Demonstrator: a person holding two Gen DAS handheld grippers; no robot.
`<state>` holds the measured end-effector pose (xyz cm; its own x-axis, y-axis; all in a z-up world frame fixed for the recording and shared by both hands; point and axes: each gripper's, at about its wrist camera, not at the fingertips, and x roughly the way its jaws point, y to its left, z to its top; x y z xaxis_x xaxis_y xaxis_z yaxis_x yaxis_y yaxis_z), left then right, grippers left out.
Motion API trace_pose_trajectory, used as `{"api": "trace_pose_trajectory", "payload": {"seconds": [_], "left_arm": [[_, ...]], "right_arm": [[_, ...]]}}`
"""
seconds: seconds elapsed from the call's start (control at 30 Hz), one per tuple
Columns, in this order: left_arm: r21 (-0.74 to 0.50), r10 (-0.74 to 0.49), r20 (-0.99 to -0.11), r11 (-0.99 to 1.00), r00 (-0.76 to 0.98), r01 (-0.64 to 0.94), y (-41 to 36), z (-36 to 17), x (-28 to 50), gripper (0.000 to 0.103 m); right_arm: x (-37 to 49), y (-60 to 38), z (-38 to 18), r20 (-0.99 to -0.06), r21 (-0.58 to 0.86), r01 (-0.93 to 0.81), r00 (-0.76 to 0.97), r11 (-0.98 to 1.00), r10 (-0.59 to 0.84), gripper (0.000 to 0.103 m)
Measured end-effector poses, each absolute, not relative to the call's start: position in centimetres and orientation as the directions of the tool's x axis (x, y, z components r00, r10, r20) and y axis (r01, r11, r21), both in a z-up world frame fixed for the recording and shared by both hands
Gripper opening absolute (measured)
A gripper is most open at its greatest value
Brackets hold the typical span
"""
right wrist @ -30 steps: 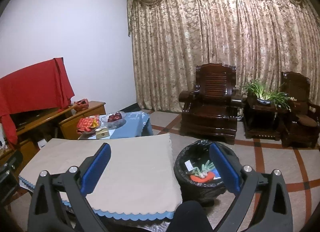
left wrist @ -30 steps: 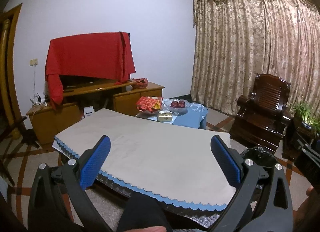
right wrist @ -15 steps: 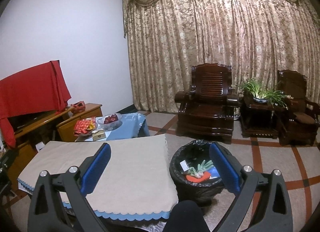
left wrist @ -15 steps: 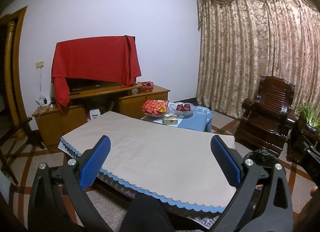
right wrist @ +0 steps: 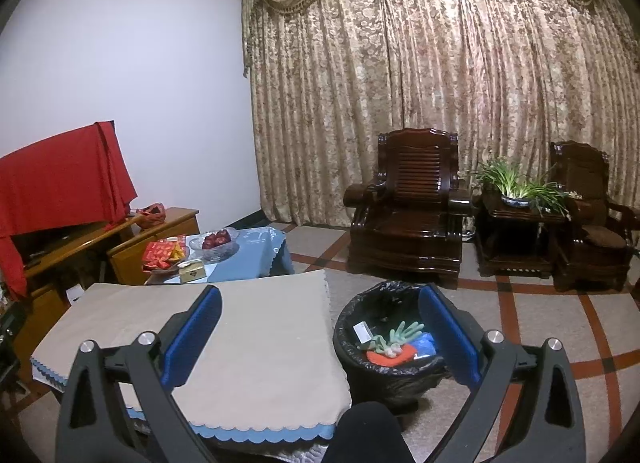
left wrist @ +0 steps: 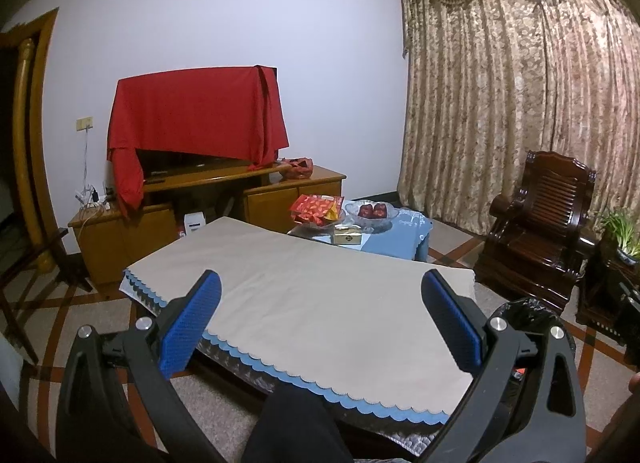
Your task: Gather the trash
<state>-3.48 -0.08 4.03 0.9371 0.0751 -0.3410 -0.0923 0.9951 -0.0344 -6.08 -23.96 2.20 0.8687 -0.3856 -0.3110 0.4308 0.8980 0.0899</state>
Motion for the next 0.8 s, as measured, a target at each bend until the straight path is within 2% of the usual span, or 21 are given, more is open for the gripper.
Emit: {"api": "trace_pose_trajectory", "payload": {"seconds": [0.8], "left_arm": [[-0.041, 0.073, -0.34, 0.995, 0.937, -0.092, 0.2, 3.95, -3.49, 0.097]], "right_arm": [[-6.18, -24.41, 2.24, -0.305, 0.09, 0.436, 0.868, 0.896, -0.392, 0.097]]}}
